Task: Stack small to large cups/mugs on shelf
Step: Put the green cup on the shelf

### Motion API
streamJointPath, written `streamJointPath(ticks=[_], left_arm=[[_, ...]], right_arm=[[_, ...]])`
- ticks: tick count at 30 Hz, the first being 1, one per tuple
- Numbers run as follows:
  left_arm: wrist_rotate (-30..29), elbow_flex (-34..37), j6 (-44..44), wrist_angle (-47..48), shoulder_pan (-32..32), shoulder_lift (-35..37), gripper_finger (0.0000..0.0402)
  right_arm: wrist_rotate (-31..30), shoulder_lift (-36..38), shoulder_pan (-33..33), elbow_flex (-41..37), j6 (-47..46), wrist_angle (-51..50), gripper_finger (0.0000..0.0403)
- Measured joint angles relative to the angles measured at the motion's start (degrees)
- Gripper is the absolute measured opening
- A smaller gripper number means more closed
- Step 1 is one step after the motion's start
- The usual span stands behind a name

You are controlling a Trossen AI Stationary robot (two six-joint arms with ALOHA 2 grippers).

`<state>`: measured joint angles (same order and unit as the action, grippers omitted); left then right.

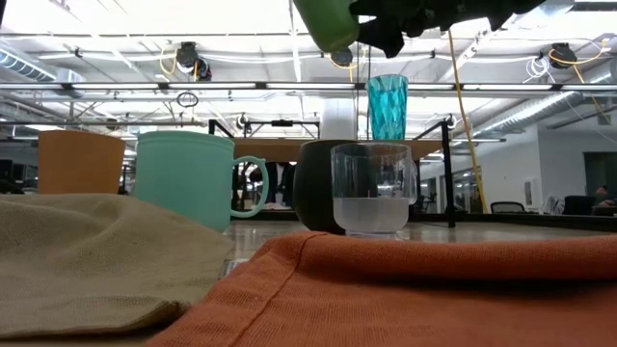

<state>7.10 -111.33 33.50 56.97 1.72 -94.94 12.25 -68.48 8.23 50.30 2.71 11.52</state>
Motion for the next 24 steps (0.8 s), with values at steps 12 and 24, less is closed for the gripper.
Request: streamJointPath(ticks=[12,24], left_arm=[[0.4,0.0,-0.6,0.1,1.1,0.0,0.0002],[1.1,-0.1,-0.9,1.3,2.7,-0.2,0.0002]], right_arm=[[0.5,0.8,0.0,0.0,3.5,-0.2,0.0268],[0.8,0.8,0.0,0.2,0.2,-2.1,0.0293]])
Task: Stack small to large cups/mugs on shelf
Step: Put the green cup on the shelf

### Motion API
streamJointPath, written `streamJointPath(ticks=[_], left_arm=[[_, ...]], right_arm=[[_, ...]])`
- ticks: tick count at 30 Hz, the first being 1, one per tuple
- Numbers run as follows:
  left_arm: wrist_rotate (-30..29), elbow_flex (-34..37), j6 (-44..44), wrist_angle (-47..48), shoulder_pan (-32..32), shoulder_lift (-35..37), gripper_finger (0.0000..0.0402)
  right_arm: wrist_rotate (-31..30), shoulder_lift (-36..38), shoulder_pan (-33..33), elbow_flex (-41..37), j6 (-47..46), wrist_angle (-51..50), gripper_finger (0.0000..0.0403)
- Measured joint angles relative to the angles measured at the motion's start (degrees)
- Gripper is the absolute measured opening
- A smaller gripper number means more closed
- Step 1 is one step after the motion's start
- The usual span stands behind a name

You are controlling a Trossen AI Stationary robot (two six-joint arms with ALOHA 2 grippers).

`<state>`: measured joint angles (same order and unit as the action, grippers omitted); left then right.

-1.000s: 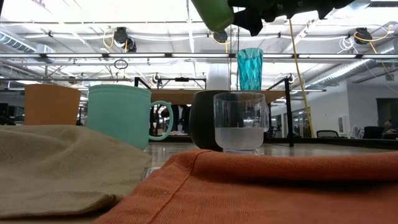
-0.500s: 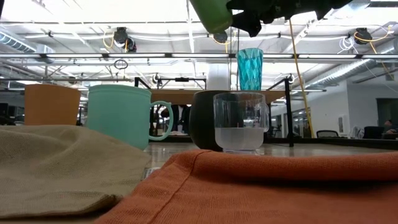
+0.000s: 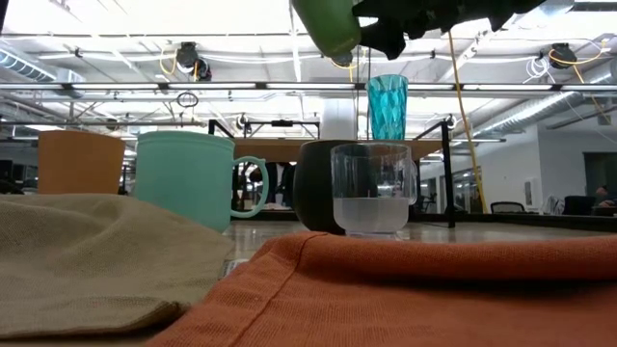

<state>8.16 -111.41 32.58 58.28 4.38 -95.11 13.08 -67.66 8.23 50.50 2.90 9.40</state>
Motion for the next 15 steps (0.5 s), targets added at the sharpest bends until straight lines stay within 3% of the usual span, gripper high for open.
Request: streamJointPath(ticks=[7,15], left_arm=[[-0.8,0.0,-0.1,-0.1,0.1,0.0,0.0002],[1.1,0.0,0.0,-2.4,0.4,0.0,0.0002]], right_arm=[[-0.8,0.2,0.0,0.0,0.5,0.1,0.0346],[-0.8,0.7,0.1,0.0,2.4,1.0,0.0359]])
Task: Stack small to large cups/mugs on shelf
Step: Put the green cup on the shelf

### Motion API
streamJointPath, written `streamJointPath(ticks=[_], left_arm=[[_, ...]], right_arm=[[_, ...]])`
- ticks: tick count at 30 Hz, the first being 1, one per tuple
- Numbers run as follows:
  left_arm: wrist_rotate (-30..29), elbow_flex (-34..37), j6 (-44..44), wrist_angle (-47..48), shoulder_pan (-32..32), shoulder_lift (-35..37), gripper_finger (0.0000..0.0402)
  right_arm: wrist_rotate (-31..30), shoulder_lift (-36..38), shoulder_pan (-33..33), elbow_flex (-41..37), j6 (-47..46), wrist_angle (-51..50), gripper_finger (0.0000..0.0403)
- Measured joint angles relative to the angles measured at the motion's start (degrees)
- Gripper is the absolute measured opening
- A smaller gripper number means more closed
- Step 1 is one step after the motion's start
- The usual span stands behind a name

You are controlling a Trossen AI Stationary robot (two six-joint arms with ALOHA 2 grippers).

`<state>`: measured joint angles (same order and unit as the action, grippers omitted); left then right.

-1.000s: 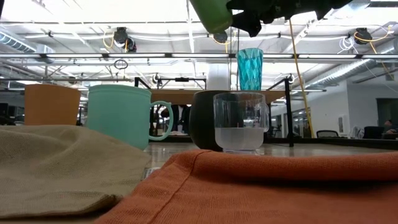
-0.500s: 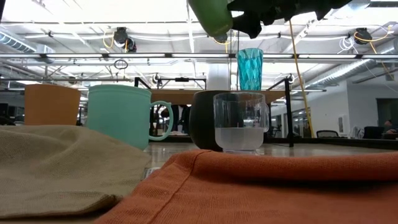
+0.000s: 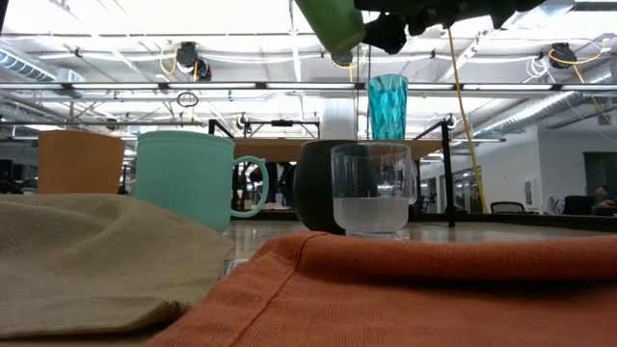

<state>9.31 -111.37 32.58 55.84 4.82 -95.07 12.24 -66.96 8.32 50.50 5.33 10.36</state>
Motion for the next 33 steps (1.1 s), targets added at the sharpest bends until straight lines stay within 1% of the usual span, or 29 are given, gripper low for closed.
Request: streamJointPath(ticks=[5,7,10,22,25,31,33], left_arm=[[1.4,0.0,0.1,-2.8,0.0,-0.4,0.0002],[2.0,0.0,0.5,-3.6,0.0,-0.6,0.0002],[2.7,0.0,0.3,-3.3,0.0,-0.7,0.0002],[2.3,0.1,0.1,-2.7,0.0,-1.9,0.0002],[2.4,0.0,0.2,-2.6,-0.1,-1.8,0.0002],[2.3,0.0,0.0,-2.4,-0.1,-1.8,0.0002],[2.2,0.0,-0.1,-2.3,-0.1,-1.8,0.0001]], right_arm=[[0.4,0.0,0.4,0.0,0.1,2.4,0.0359],[1.6,0.0,0.7,0.0,0.0,2.8,0.0359],[3.3,-0.6,0.7,0.0,-0.9,3.2,0.0359],[3.5,-4.7,0.7,-0.1,-1.7,5.0,0.0359],[3.5,-4.6,0.7,-0.1,-1.7,5.7,0.0350],[3.1,-4.6,0.7,-0.1,-1.7,5.5,0.0310],[3.0,-4.6,0.7,-0.1,-1.6,5.5,0.0307]])
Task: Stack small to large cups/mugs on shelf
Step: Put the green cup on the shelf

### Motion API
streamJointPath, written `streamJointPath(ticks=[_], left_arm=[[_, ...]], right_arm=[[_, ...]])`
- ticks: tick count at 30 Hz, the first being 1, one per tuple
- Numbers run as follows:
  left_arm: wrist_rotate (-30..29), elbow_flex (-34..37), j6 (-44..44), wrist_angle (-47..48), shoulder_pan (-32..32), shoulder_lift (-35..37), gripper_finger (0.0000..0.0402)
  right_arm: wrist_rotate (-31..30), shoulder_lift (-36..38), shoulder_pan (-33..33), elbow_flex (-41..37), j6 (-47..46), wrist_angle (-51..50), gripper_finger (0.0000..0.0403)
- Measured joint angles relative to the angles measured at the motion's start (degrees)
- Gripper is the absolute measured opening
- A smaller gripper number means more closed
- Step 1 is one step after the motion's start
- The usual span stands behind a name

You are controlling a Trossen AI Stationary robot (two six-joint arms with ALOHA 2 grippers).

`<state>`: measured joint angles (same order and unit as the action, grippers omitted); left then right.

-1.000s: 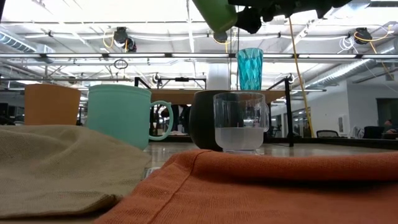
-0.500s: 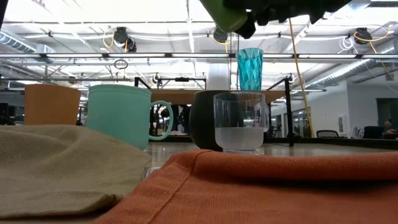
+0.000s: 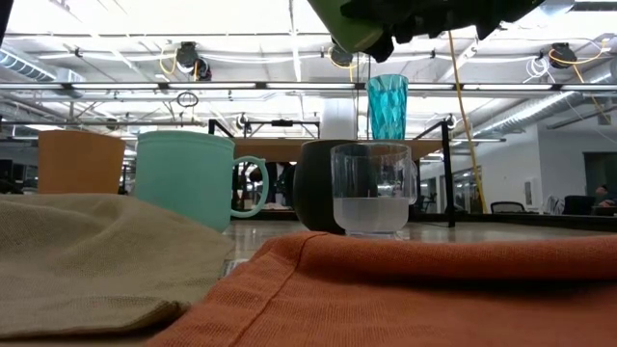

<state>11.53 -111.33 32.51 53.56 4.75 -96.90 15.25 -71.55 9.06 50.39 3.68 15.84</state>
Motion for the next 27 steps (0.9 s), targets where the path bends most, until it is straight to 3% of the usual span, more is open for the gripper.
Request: streamJointPath(ticks=[16,27], left_arm=[[-1.0,0.0,-1.3,-0.2,0.1,0.0,0.0010],[-1.9,0.0,-3.1,-2.0,0.1,0.1,0.0077]], right_arm=[[-0.4,0.0,-0.1,0.0,0.0,0.2,0.0307],[-0.3,0.1,-0.1,0.0,0.5,1.3,0.0307]])
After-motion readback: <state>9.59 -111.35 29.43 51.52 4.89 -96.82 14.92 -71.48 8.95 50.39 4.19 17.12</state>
